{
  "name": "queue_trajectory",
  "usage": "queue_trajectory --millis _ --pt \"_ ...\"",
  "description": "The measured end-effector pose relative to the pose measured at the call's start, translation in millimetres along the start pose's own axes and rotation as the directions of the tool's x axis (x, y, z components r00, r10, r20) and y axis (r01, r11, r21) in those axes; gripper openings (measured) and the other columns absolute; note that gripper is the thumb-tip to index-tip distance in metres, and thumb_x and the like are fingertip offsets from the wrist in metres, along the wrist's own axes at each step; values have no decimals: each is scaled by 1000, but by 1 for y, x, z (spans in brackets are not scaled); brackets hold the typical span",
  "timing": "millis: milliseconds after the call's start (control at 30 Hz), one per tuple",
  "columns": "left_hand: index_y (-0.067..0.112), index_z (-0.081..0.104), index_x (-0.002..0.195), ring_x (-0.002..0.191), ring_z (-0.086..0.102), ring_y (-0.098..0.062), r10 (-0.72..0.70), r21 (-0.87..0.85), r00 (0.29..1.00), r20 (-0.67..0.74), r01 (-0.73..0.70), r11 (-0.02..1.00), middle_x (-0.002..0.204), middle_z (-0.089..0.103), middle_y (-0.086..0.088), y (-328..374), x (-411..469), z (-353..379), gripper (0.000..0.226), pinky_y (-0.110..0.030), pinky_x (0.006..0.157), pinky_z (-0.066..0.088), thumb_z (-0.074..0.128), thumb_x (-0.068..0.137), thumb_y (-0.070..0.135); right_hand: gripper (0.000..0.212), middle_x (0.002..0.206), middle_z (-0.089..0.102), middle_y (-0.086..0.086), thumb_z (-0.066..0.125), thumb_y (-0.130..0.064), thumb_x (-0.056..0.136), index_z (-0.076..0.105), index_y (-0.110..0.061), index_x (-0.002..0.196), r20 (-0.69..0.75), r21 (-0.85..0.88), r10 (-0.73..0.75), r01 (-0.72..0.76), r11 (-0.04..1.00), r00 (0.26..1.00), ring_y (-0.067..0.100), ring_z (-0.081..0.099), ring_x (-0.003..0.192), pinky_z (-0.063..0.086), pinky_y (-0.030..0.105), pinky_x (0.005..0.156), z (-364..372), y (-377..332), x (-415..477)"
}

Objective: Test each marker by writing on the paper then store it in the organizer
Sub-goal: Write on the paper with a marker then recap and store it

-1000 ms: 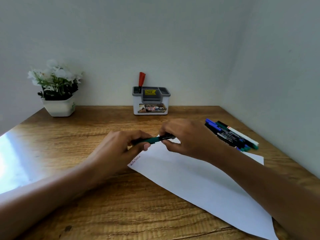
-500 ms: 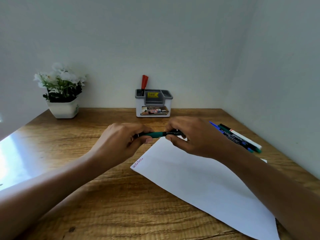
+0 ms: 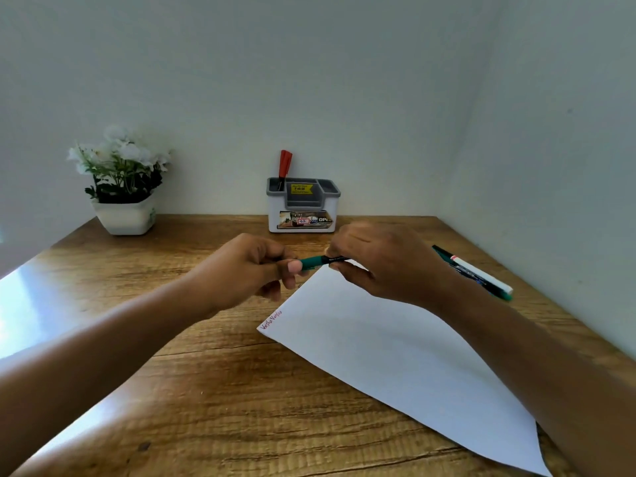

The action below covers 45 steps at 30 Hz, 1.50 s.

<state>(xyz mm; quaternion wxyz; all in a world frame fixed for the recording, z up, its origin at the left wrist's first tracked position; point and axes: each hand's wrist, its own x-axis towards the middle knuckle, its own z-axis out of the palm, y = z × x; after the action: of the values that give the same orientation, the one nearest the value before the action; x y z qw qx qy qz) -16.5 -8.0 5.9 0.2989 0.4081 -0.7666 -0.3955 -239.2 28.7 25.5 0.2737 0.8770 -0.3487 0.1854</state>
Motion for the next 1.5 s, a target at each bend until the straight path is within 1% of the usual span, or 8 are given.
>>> queue_trajectory --millis 167,267,367,533,700,967,1167,1500 --pt "13 77 81 59 64 -11 -94 -347 996 -2 88 934 74 68 -3 -17 -5 -56 38 -30 70 60 81 63 46 22 81 68 2 54 -28 81 66 -11 88 -212 81 262 -250 965 942 23 63 73 50 31 59 -27 33 -19" --pt "12 73 87 78 71 -14 -11 -200 996 90 29 979 85 75 -6 -15 -4 -44 29 -29 74 59 69 72 37 15 81 59 -13 61 -26 83 63 -15 93 -43 220 279 -263 939 959 1 48 70 39 8 65 -16 16 -11" --pt "20 71 96 87 70 -9 91 88 990 109 -101 991 91 76 5 -19 -6 -30 40 -28 79 55 65 70 50 17 82 54 -16 61 -16 89 51 -22 101 93 395 367 -373 840 926 6 54 66 45 16 62 -7 9 -10" --pt "39 69 103 87 63 7 278 577 944 178 -329 747 94 68 27 -25 -17 -36 59 -14 66 50 34 76 79 21 80 62 6 47 -1 94 56 -19 91 261 939 577 -343 34 774 17 62 51 54 29 48 -20 14 -14" --pt "36 62 117 82 69 1 470 561 832 294 -549 620 105 71 19 -36 -38 -22 36 -25 63 57 41 94 54 34 80 72 8 41 -14 78 72 -15 92 343 852 514 -30 -523 786 17 69 58 55 26 43 -17 9 -9" --pt "31 63 117 78 70 -1 540 547 763 356 -638 542 99 74 12 -37 -44 -11 29 -23 58 57 48 95 44 16 48 41 -3 61 -25 87 53 -19 74 406 910 587 -368 -192 700 9 37 41 28 19 39 14 -16 4" --pt "29 66 116 74 70 0 545 548 743 389 -662 512 98 74 13 -40 -42 -11 29 -21 57 56 54 94 43 10 72 70 9 57 -9 90 67 -7 92 580 805 373 -579 -127 724 18 67 65 55 26 57 32 -31 30" --pt "32 65 112 92 67 -3 476 634 778 411 -619 464 107 70 14 -63 -36 -12 30 -31 72 59 67 83 38 13 66 63 7 60 3 83 64 -8 79 618 764 343 -643 -52 707 10 58 55 52 20 49 59 -33 24"
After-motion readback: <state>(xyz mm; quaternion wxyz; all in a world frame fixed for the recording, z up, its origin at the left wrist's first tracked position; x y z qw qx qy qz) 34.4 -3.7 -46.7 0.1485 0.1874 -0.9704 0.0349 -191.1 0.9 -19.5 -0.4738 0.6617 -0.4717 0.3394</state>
